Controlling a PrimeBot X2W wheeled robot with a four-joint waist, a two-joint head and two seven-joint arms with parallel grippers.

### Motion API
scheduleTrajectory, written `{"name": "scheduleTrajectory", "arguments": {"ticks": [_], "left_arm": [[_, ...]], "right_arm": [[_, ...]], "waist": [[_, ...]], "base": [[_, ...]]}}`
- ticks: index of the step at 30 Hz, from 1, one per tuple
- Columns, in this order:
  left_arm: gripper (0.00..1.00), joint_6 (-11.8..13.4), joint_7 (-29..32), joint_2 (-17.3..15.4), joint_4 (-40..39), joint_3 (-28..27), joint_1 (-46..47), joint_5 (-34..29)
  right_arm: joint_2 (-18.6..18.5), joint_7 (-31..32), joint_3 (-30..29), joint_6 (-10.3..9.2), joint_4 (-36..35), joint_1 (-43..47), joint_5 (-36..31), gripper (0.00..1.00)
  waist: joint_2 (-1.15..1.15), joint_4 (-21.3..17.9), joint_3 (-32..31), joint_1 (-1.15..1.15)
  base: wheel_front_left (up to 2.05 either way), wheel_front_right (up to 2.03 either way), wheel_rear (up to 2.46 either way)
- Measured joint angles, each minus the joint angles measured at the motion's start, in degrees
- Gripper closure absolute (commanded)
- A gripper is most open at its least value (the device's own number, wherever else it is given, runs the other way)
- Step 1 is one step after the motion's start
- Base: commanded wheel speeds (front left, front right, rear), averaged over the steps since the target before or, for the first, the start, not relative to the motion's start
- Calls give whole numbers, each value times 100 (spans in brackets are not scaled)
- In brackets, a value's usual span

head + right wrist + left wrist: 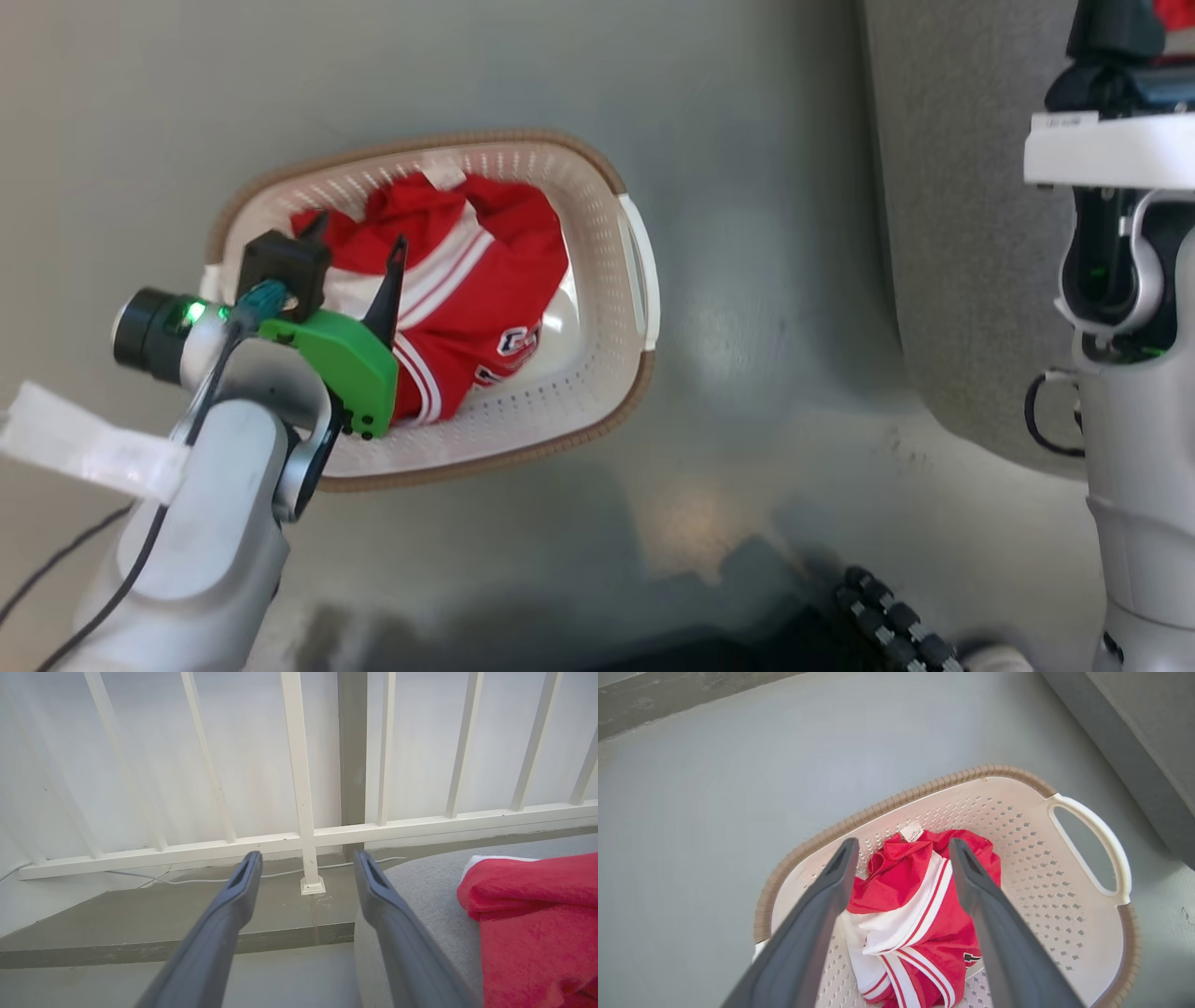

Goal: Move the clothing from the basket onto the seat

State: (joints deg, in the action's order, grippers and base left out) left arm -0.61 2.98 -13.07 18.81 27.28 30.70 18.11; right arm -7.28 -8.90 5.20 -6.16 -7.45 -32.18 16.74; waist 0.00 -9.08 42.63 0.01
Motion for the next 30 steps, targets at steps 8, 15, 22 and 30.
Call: {"name": "scheduleTrajectory", "arguments": {"ticks": [8, 15, 22, 30], "left_arm": [[0, -249, 52, -51, 566, 292, 302, -292], [0, -381, 110, -116, 924, 520, 626, -591], [0, -444, 209, -219, 1255, 622, 899, -655], [0, -444, 304, -344, 1649, 590, 1344, -843]], "right_arm": [[85, -170, 122, 10, 79, -311, 7, 0], [158, -267, 224, 58, 186, -506, 40, 0], [207, -319, 313, 60, 249, -643, 77, 0], [283, -376, 348, 77, 264, -855, 143, 0]], "waist": [[0, -126, 551, 0], [0, -330, 825, -1], [0, -548, 1031, -1], [0, -813, 1306, -1]], "base": [[0, 0, 0], [0, 0, 0], [0, 0, 0], [0, 0, 0]]}}
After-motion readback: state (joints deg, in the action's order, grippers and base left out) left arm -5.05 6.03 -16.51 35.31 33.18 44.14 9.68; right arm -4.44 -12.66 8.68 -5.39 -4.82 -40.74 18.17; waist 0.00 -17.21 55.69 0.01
